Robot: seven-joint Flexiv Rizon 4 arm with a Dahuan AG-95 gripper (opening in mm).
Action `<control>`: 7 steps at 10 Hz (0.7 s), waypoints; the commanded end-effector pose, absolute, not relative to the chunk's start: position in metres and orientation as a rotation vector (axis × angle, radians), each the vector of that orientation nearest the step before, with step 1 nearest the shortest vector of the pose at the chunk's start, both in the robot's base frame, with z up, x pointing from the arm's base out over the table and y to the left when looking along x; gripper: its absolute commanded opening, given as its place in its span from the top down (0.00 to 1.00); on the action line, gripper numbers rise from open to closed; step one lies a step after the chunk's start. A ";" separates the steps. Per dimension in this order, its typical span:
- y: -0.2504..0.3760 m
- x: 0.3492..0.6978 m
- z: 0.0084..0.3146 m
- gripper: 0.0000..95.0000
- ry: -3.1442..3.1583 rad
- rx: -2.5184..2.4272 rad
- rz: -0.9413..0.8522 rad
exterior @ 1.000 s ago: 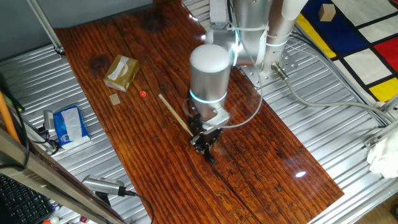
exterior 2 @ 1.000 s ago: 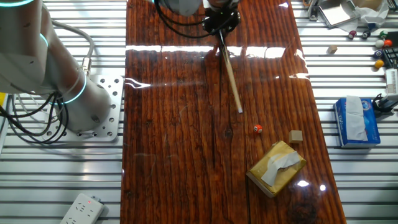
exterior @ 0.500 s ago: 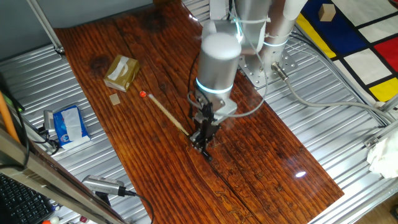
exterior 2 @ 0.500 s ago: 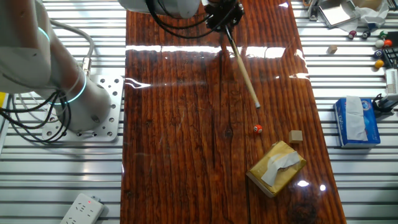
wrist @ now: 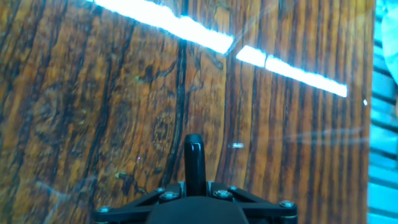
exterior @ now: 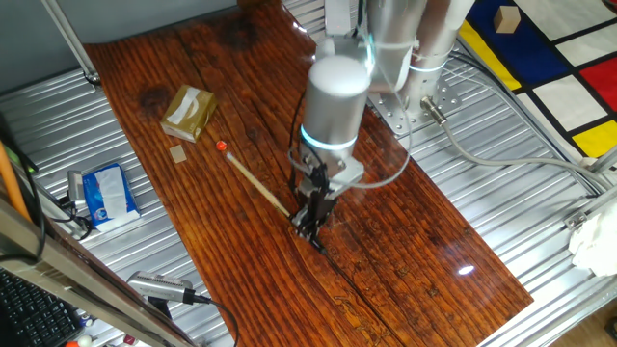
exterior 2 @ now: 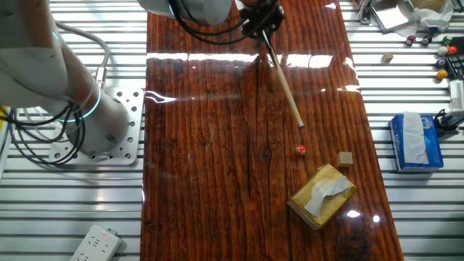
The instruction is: Hit the pool ball
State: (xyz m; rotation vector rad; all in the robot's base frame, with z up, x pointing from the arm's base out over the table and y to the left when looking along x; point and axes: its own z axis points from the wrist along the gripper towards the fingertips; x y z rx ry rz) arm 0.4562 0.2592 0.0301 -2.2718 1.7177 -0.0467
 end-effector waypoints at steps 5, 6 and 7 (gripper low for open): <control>0.253 0.455 0.036 1.00 1.709 -2.261 -0.055; 0.253 0.455 0.037 1.00 1.701 -2.263 -0.051; 0.253 0.455 0.037 1.00 1.703 -2.266 -0.051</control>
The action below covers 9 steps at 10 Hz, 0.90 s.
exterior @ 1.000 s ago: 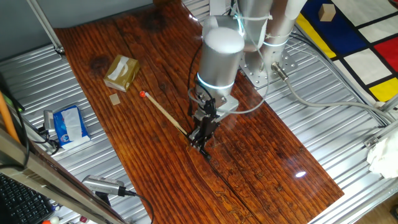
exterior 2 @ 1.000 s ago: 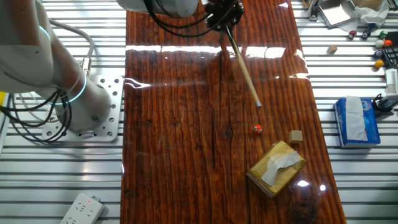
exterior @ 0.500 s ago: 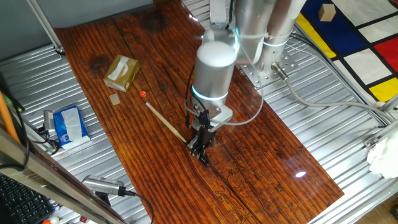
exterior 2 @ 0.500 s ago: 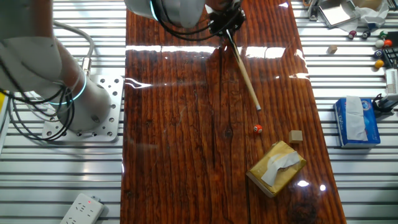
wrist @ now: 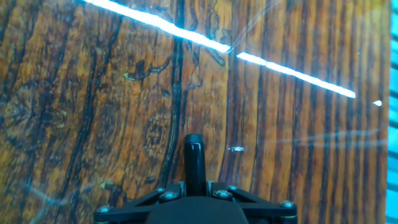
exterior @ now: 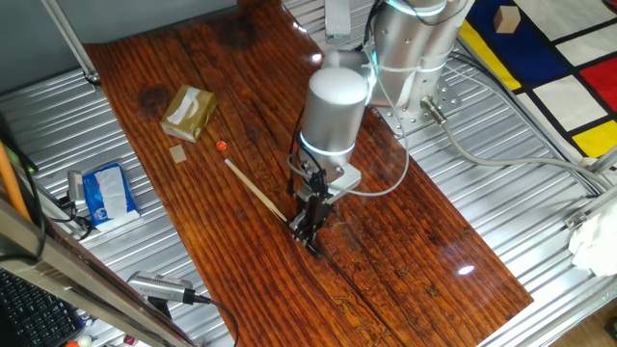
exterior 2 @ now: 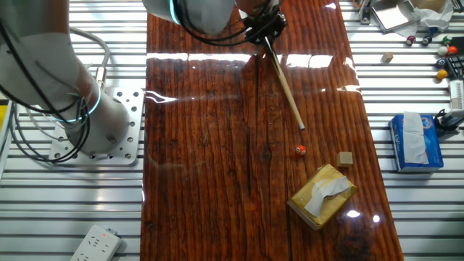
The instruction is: Hit the pool ball
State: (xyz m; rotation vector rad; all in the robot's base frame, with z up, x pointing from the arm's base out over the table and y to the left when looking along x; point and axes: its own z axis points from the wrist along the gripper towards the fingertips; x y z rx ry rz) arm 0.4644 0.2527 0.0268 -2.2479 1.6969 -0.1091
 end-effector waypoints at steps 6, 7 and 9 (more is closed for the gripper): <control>0.253 0.455 0.037 1.00 1.703 -2.263 -0.057; 0.253 0.455 0.037 1.00 1.702 -2.263 -0.056; 0.253 0.456 0.037 1.00 1.698 -2.265 -0.056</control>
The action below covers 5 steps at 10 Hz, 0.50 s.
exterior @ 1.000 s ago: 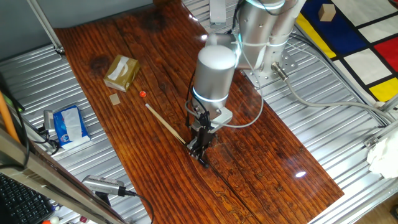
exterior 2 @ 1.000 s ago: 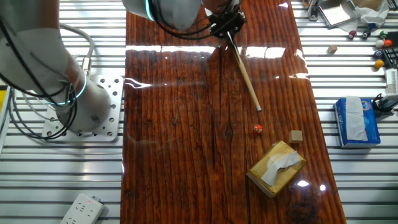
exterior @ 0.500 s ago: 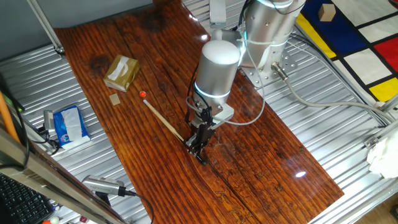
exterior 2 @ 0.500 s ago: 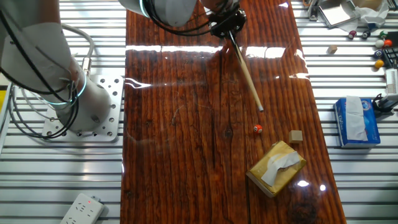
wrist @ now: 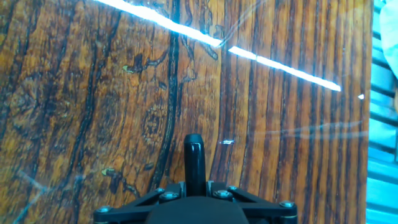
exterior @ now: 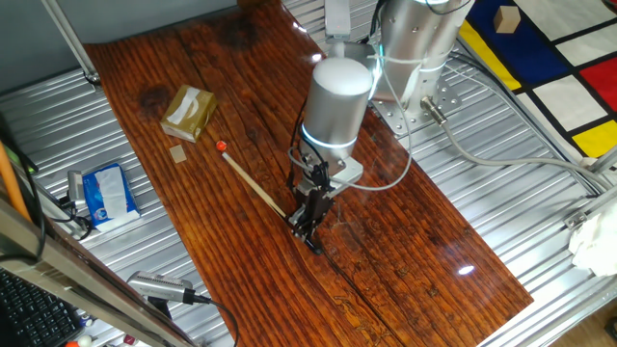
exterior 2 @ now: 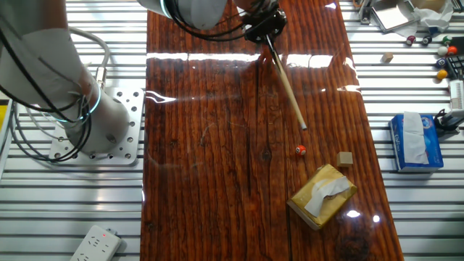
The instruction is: Hit the pool ball
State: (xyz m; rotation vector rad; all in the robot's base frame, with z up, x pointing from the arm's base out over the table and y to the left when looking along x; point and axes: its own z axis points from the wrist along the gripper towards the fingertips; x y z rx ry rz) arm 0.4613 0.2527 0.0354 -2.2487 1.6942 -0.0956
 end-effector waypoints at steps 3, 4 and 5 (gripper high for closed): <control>0.253 0.457 0.037 1.00 1.673 -2.279 -0.055; 0.252 0.458 0.038 1.00 1.657 -2.293 -0.060; 0.251 0.458 0.038 1.00 1.653 -2.295 -0.059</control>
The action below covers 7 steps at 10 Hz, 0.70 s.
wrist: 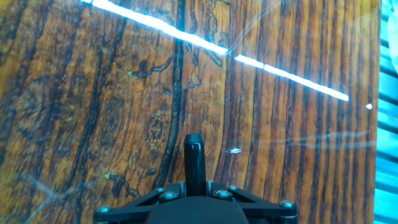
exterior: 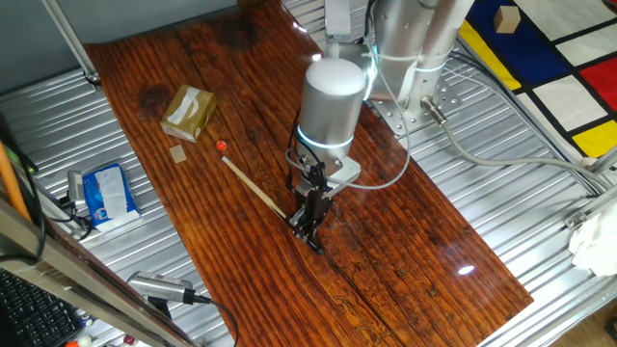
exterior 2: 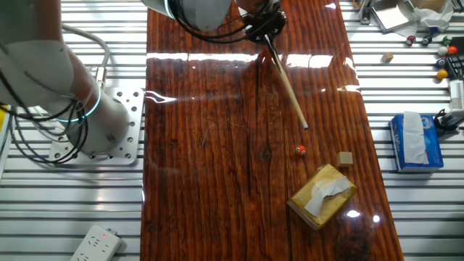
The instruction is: Hit the pool ball
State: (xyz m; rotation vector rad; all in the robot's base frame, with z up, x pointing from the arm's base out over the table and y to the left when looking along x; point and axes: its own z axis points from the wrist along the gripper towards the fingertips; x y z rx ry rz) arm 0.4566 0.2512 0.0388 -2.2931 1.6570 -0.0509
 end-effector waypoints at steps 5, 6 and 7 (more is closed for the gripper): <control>0.248 0.458 0.039 1.00 1.700 -2.286 -0.022; 0.248 0.459 0.039 1.00 1.707 -2.293 -0.014; 0.248 0.460 0.040 1.00 1.700 -2.299 -0.011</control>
